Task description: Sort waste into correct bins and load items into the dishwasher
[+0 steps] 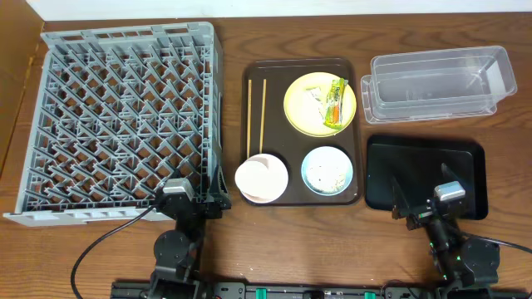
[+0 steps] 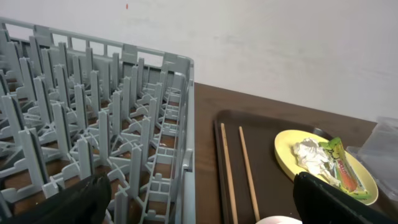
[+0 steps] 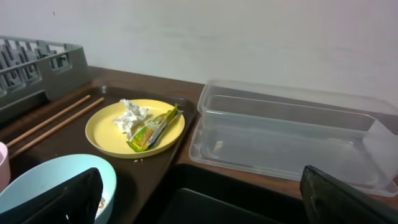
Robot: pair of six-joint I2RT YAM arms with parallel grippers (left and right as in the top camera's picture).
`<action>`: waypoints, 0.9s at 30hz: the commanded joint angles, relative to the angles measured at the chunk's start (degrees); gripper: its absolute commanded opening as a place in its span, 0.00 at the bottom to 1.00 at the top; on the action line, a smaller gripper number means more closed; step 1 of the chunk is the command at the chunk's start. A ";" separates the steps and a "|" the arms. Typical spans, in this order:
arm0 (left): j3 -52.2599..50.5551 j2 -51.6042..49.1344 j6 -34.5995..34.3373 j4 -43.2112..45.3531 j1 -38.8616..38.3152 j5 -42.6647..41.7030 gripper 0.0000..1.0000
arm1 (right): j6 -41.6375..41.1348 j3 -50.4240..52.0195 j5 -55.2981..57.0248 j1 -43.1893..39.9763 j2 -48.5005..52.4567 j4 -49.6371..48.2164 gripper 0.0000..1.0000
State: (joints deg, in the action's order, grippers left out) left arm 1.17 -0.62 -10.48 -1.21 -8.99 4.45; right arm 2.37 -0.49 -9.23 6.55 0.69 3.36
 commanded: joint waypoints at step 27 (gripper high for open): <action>0.28 0.28 -0.81 0.46 0.42 -7.34 0.94 | -11.06 -0.76 -8.15 -0.20 0.20 -1.88 0.99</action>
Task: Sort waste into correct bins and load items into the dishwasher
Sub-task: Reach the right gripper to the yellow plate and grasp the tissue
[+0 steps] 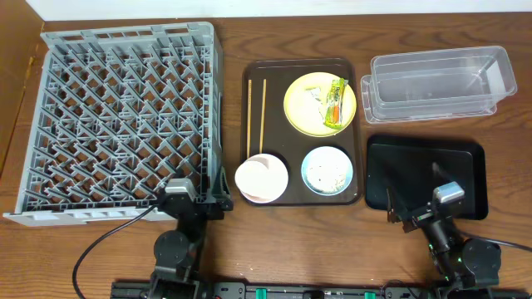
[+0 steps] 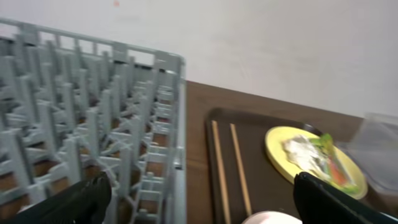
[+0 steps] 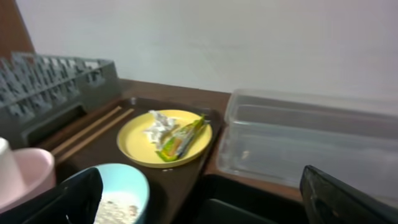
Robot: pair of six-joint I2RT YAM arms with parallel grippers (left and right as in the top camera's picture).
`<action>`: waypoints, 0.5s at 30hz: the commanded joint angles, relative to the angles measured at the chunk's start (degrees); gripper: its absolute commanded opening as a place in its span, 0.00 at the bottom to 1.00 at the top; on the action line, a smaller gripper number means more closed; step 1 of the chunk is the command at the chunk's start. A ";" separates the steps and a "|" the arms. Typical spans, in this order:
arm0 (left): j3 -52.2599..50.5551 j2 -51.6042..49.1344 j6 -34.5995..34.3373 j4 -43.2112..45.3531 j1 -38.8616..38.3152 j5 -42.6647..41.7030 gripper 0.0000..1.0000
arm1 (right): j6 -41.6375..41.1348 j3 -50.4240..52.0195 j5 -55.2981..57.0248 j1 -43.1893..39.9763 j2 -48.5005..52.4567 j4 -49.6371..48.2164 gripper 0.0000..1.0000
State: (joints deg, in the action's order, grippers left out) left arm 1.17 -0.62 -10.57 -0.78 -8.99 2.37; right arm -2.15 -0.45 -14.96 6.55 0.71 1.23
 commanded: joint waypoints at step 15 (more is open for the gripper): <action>45.00 -32.74 -0.26 -34.07 0.42 -5.90 0.94 | -2.86 -55.06 -2.86 -0.20 48.63 32.74 0.99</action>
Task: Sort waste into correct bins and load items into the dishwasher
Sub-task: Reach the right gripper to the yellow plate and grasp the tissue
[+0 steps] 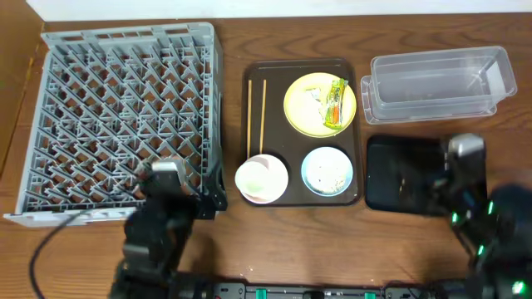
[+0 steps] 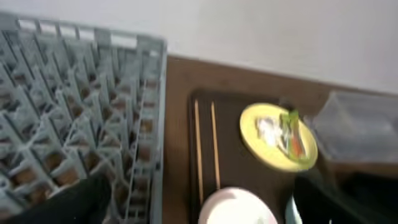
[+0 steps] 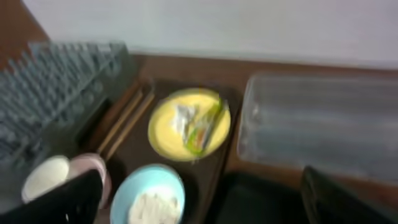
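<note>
A brown tray (image 1: pixel 303 195) holds two chopsticks (image 1: pixel 256 116), a pink cup (image 1: pixel 262 178), a blue bowl (image 1: pixel 327 170) with food scraps, and a yellow plate (image 1: pixel 309 112). On the plate lie a crumpled tissue (image 1: pixel 316 95) and a green wrapper (image 1: pixel 335 98). The grey dish rack (image 1: pixel 125 116) stands at the left. My left gripper (image 2: pixel 205 211) is open above the rack's near right corner, with the pink cup (image 2: pixel 239 208) low in its view. My right gripper (image 3: pixel 202 211) is open over the black tray (image 1: pixel 416 178), looking down at the blue bowl (image 3: pixel 149 199) and yellow plate (image 3: pixel 189 124).
A clear plastic bin (image 1: pixel 436 83) sits at the back right, just behind the black tray. The rack's right wall (image 2: pixel 155 124) runs close along the brown tray's left rim. Both wrist views are blurred.
Both arms have risen and now look down on the table from higher up. The right arm stands further back over the black tray. Both grippers remain open, and nothing on the table has moved.
Both arms sat low at the table's front edge, grippers open, looking level across the tray. Then their views had shifted slightly. Now both are raised and tilted down over the table, while every object lies where it was.
</note>
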Robot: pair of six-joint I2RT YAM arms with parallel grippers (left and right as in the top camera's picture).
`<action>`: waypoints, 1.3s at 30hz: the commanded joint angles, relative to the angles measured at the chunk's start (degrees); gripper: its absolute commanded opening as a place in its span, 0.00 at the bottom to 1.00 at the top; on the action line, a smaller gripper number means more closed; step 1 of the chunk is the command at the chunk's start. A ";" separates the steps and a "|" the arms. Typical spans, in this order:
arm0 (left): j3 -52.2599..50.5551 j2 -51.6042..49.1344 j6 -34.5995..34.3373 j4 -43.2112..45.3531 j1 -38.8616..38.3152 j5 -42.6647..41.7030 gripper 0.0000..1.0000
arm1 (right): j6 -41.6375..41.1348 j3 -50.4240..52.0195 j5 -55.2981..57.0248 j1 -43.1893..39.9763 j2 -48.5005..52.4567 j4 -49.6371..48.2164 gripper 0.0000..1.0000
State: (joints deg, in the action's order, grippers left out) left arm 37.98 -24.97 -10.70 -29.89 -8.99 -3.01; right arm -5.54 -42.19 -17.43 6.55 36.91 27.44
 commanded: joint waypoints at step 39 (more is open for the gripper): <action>21.84 -21.44 -0.13 -18.05 0.42 -4.07 0.94 | -3.50 -47.89 21.66 22.56 89.81 -9.88 0.15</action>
State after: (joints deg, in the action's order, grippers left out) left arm 58.54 -46.46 -10.70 -47.81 -8.78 -6.33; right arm -8.51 -89.12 2.68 29.32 126.45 18.09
